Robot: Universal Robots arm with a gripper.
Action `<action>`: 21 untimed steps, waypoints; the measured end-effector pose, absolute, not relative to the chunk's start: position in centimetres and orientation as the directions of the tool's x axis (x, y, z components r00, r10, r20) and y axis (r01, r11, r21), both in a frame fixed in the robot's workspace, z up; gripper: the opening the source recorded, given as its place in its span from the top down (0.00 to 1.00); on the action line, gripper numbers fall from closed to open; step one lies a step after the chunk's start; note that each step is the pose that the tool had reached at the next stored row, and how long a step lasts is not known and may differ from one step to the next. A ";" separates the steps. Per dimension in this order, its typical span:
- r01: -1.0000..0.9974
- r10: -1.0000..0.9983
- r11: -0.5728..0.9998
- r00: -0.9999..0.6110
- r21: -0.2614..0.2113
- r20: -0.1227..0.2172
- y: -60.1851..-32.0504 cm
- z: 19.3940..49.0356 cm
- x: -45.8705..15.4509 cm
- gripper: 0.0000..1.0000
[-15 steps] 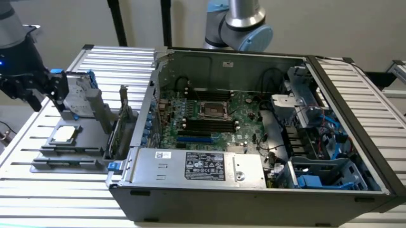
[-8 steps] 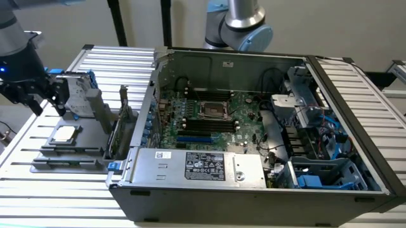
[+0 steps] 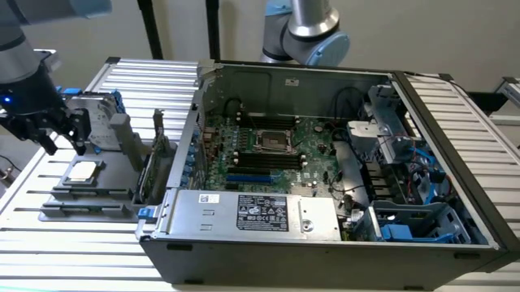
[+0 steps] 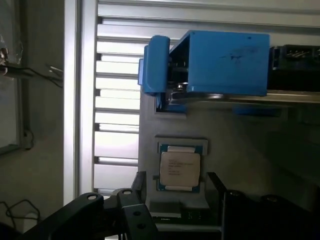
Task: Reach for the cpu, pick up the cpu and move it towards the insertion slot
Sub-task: 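Pick up the cpu and move it towards the insertion slot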
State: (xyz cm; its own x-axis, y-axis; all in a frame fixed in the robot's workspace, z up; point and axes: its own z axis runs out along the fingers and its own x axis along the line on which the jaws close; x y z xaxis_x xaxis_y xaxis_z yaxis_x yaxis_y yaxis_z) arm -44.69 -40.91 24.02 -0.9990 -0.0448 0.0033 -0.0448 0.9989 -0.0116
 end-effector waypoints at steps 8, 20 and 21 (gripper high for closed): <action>-0.044 -0.044 0.999 -0.999 -0.002 0.003 -41.8 23.0 -44.6 0.41; -0.025 -0.025 1.000 -1.000 0.000 0.003 -41.6 21.1 -44.3 0.41; -0.023 -0.023 1.000 -1.000 0.000 0.003 -41.6 21.0 -44.3 0.41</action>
State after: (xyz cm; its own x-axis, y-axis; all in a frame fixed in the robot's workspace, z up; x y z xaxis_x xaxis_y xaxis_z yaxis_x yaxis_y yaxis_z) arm -44.26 -41.56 20.99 -0.9997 -0.0234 0.0026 -0.0234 0.9997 0.0001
